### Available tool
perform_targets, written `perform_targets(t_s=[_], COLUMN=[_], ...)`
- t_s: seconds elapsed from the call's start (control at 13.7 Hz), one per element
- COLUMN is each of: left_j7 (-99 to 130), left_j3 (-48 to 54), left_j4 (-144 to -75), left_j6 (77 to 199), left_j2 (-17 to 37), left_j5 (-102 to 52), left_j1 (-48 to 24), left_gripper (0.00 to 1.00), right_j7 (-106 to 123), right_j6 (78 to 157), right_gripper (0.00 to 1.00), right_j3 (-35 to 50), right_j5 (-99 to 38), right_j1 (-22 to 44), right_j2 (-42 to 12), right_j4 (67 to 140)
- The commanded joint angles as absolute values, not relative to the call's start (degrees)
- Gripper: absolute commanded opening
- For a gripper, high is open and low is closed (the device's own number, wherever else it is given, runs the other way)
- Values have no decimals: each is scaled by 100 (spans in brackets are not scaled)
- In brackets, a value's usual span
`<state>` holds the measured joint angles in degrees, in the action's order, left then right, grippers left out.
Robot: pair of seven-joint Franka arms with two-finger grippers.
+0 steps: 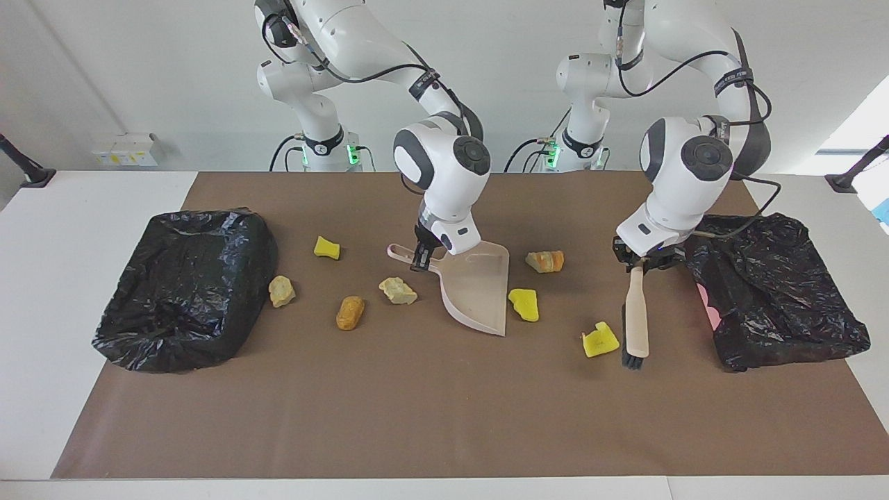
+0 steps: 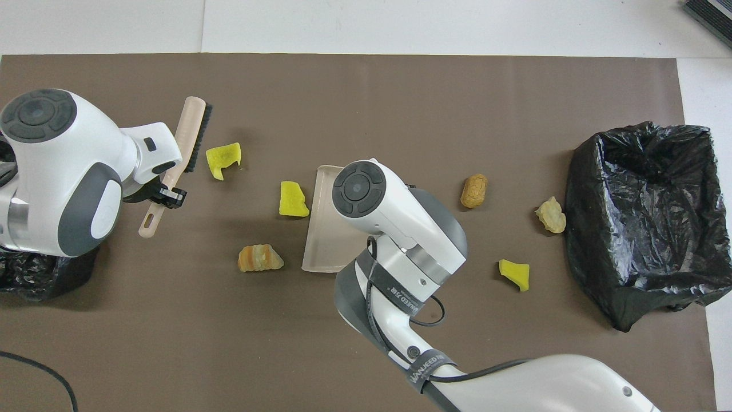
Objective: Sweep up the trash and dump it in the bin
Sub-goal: 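Sweep the sponge pieces toward the dustpan with the left gripper's brush, then sweep the scraps into the dustpan with the brush in the left gripper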
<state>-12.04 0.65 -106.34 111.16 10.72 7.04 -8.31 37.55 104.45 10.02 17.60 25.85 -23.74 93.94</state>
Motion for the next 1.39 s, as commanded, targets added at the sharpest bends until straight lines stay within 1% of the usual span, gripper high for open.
perform_targets(t_s=[0.0, 0.15, 0.29, 0.51, 0.66, 1.02, 1.31], left_j7=[-1556, -1564, -1564, -1608, -1556, -1276, -1011], left_j3=[123, 123, 132, 141, 167, 185, 184], left_j4=[-10511, -10713, -10959, -11564, -11715, -11953, -12453], left_j6=[11178, 11477, 11548, 12004, 11971, 11971, 11971], left_j2=[1317, 1353, 1275, 1091, 985, 809, 493], left_j5=[1089, 1090, 1081, 1064, 1011, 598, 483], left_j1=[-703, -703, -694, -703, -764, -1388, -1731], left_gripper=[0, 0, 0, 0, 0, 0, 0], right_j7=[3841, 3867, 3946, 3946, 3946, 3946, 3946], right_j6=[10591, 10600, 10591, 10591, 10600, 10767, 10802], right_gripper=[0, 0, 0, 0, 0, 0, 0], right_j3=[1063, 1063, 1063, 1063, 1063, 1063, 1063], right_j5=[1811, 1811, 1811, 1811, 1811, 1811, 1811], right_j1=[2531, 2531, 2540, 2540, 2540, 2523, 2522], right_j2=[-2224, -2215, -2162, -2145, -2127, -2118, -2109], right_j4=[9694, 9729, 9791, 9852, 9861, 9923, 9984])
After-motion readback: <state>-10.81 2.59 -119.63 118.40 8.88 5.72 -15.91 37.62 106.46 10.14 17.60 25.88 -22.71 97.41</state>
